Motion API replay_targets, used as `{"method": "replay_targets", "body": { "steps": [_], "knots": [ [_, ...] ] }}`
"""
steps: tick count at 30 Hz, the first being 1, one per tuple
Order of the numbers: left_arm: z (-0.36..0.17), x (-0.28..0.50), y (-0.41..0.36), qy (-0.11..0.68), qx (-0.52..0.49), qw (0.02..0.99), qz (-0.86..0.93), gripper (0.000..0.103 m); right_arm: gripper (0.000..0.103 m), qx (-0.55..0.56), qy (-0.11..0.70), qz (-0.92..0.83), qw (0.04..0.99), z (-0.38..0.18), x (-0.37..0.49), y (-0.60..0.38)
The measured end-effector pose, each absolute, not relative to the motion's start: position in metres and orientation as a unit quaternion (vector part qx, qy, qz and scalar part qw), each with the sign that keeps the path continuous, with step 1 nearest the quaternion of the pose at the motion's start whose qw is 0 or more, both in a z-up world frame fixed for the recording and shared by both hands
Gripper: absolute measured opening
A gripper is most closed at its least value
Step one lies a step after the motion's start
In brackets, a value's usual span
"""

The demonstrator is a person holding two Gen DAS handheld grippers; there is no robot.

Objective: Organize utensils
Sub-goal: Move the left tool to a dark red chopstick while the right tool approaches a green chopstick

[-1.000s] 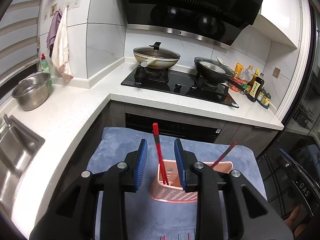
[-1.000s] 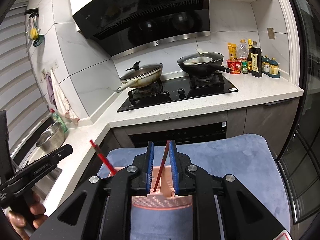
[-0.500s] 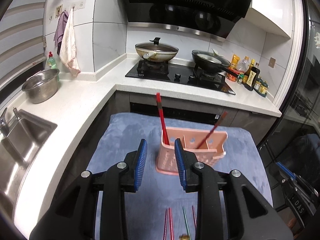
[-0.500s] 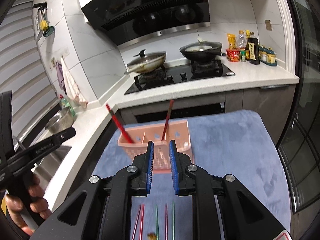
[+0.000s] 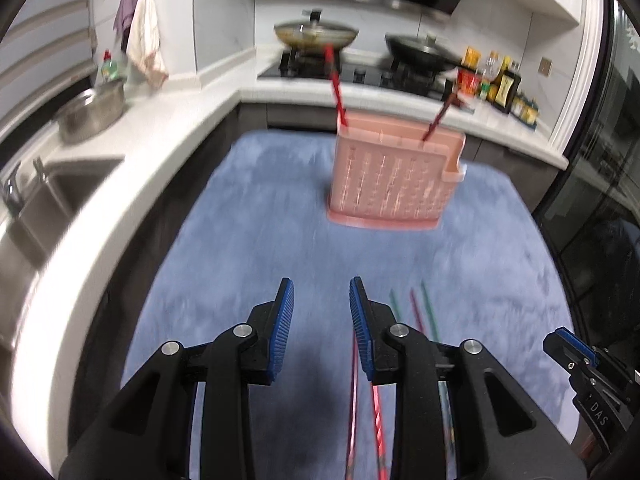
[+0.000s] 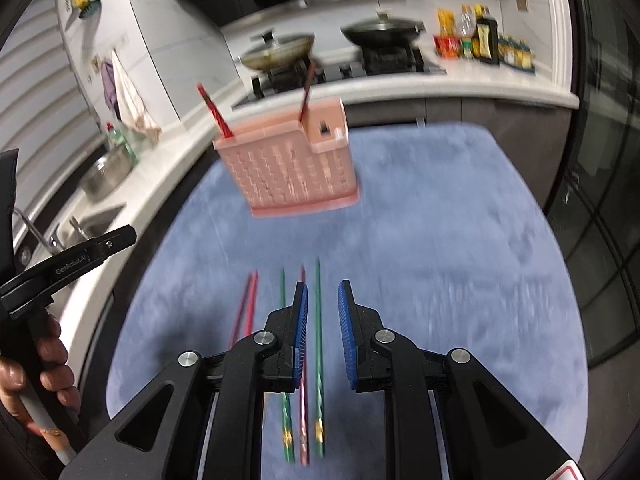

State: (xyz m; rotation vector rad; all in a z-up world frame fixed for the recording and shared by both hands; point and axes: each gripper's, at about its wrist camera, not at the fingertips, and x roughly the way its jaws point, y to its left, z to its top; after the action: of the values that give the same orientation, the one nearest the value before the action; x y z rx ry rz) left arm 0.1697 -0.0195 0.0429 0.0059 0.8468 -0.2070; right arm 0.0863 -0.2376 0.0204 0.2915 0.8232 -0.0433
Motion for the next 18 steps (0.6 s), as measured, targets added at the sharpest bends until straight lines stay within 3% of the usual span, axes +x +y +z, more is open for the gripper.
{"method": "replay_targets", "body": {
  "steps": [9,12,18],
  "knots": [
    [-0.010,0.131,-0.011,0.451,0.021,0.887,-0.093,0.029,0.017,0.130,0.452,-0.016,0.882,-0.034,0.057,-0.213],
    [-0.024,0.117,-0.011,0.460,0.023,0.883,-0.095,0.036,0.017,0.130,0.465,-0.012,0.876,-0.047,0.052,-0.208],
    [-0.043,0.101,-0.012,0.477,0.028,0.873,-0.102,0.037,0.017,0.126,0.476,-0.010,0.870,-0.062,0.046,-0.205]
  ]
}}
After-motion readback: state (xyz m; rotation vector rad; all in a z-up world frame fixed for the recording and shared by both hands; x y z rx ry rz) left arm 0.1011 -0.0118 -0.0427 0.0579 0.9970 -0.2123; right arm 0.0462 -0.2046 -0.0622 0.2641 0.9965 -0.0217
